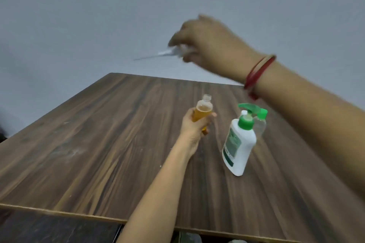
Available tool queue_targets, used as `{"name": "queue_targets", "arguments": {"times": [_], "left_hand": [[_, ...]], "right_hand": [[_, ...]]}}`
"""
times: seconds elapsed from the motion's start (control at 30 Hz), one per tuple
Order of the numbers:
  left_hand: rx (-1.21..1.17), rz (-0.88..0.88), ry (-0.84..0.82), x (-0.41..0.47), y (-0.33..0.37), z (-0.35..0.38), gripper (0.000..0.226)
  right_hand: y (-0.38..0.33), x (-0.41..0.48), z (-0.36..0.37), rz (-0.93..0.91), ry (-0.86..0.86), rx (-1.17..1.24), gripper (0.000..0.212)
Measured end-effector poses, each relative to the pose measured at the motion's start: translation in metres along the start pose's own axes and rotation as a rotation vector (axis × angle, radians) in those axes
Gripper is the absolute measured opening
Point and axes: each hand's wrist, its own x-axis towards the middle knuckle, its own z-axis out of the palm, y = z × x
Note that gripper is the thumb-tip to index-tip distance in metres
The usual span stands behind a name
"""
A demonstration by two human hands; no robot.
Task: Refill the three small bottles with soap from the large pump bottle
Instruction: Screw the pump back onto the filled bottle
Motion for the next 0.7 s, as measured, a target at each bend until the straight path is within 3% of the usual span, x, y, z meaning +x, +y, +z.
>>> {"name": "queue_targets", "arguments": {"times": [0.2,0.3,0.5,0.7], "left_hand": [[0.030,0.006,-0.040,-0.004,0.003,0.008,0.028],[0.044,-0.006,-0.058,-0.007,0.004,0.008,0.028],[0.074,-0.001,-0.078,-0.012,0.007,0.010,0.025],[0.104,-0.004,-0.098,-0.012,0.007,0.011,0.026]], "right_hand": [[0.078,-0.055,-0.032,-0.040,-0.170,-0.382,0.020],[0.086,-0.076,-0.025,-0.132,-0.150,-0.492,0.024],[0.086,-0.088,-0.005,-0.262,-0.060,-0.545,0.027],[0.084,-0.083,0.000,-0.289,-0.103,-0.607,0.026]]}}
